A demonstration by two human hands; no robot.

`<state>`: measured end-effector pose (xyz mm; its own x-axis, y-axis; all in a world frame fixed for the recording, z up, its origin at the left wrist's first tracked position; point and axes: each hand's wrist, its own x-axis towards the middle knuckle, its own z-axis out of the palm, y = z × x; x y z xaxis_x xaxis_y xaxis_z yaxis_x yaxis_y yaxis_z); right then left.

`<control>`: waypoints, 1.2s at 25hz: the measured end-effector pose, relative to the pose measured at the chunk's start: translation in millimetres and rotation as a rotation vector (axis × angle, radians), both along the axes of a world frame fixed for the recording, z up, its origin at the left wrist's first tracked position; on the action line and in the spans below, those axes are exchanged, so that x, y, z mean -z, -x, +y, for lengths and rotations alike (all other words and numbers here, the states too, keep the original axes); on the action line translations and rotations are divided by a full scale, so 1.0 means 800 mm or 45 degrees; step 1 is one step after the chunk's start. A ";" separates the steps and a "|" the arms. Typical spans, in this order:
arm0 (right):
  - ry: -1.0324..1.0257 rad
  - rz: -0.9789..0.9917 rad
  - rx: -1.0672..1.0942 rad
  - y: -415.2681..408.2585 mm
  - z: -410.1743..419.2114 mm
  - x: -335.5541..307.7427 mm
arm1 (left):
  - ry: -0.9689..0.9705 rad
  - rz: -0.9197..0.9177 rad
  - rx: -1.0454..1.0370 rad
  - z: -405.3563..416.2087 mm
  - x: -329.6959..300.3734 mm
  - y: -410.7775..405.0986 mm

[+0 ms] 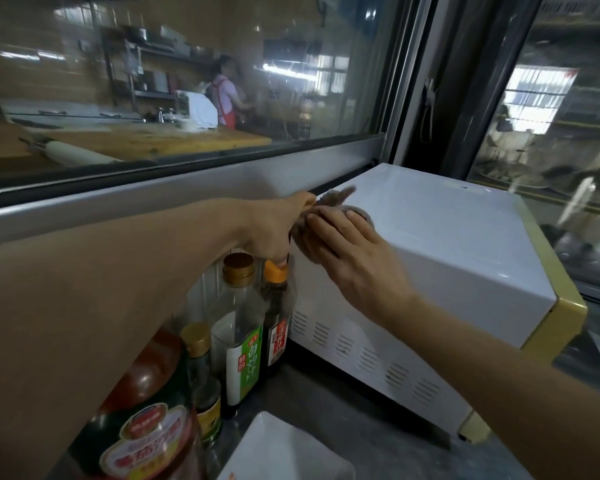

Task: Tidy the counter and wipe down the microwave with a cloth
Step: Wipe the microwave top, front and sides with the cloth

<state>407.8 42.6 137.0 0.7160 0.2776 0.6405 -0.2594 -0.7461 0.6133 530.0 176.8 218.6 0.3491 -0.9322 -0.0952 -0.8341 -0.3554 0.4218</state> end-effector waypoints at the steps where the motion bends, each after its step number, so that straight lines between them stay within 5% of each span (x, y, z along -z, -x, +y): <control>1: 0.009 -0.012 -0.001 -0.004 0.000 0.003 | 0.002 -0.002 -0.006 -0.001 0.001 -0.001; 7: 0.184 0.346 0.119 0.031 0.016 0.055 | -0.007 -0.019 0.006 0.002 0.004 -0.001; 13: 0.054 0.025 0.132 0.016 0.002 0.037 | -0.080 -0.151 0.053 0.001 0.005 0.003; 19: 0.066 0.437 0.211 0.038 0.023 0.125 | -0.155 -0.250 0.044 -0.001 0.009 -0.001; 25: -0.103 0.020 0.166 0.045 -0.005 0.067 | -0.154 -0.302 0.098 -0.003 0.014 0.004; 30: 0.034 0.468 0.155 0.075 0.013 0.140 | -0.090 -0.436 0.077 -0.005 0.029 0.013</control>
